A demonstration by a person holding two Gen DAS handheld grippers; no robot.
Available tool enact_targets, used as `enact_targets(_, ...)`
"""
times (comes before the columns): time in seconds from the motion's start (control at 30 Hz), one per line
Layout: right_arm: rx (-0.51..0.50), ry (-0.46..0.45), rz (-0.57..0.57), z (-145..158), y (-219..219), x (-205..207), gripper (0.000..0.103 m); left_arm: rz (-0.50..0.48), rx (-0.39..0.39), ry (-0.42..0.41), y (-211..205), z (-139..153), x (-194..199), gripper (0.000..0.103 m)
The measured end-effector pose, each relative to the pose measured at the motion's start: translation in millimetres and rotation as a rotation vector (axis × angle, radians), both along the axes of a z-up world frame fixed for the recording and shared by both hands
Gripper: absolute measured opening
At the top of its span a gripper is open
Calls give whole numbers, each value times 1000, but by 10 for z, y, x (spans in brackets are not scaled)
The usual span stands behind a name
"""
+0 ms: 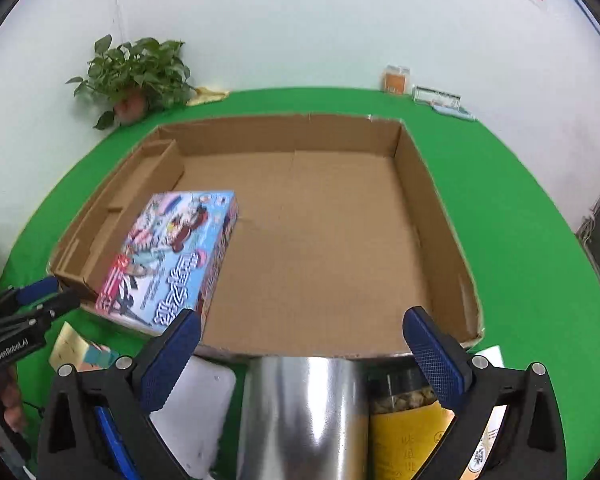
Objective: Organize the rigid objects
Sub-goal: 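Open both grippers and withdraw from the game box, then move both grippers to the silver metal cylinder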
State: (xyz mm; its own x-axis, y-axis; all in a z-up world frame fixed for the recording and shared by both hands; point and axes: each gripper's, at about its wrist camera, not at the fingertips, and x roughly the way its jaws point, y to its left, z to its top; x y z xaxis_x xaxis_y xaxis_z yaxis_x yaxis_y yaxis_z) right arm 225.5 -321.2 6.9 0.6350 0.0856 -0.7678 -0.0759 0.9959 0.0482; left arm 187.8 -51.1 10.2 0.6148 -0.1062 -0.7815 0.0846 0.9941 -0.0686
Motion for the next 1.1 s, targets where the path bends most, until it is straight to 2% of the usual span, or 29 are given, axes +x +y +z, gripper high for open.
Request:
enact_targets(0.03, 12, 22, 11, -69, -56, -8, 90, -4, 15, 15, -13, -7, 20, 61)
enact_targets(0.07, 21, 46, 17, -143, -85, -45, 82, -4, 18, 28, -14, -4, 42, 61)
enact_targets(0.1, 26, 65, 22, -199, -101, -53, 80, 0, 10, 46, 0, -3, 49, 61)
enact_targets(0.17, -25, 59, 27, -258, -22, -32, 74, 6, -8, 70, 32, -9, 65, 61)
enact_targets(0.57, -70, 72, 38, -273, 95, -35, 74, 27, -5, 90, -10, 11, -69, 61)
enact_targets(0.67, -60, 74, 58, -248, 51, -60, 75, 46, -30, 50, 7, 67, -63, 61)
enact_targets(0.73, 6, 64, 78, -153, -23, -109, 76, 73, -46, 4, 14, 154, -102, 61)
enact_targets(0.8, 94, 37, 87, 6, -160, -168, 87, 90, -30, -92, -4, 315, -220, 62)
enact_targets(0.83, 122, -1, 85, 114, -230, -243, 92, 88, -17, -166, -47, 450, -325, 67)
enact_targets(0.87, 143, -62, 78, 263, -313, -376, 100, 80, -21, -206, -79, 533, -395, 70)
enact_targets(0.93, 180, -139, 82, 447, -463, -600, 102, 15, -111, -296, -134, 729, -599, 86)
enact_targets(0.97, 210, -149, 93, 512, -550, -721, 102, -27, -168, -327, -177, 799, -714, 86)
enact_targets(1.03, 269, -149, 125, 543, -683, -942, 102, -73, -209, -329, -262, 823, -829, 86)
enact_targets(1.1, 264, -135, 146, 460, -747, -1163, 102, -75, -223, -281, -354, 740, -893, 86)
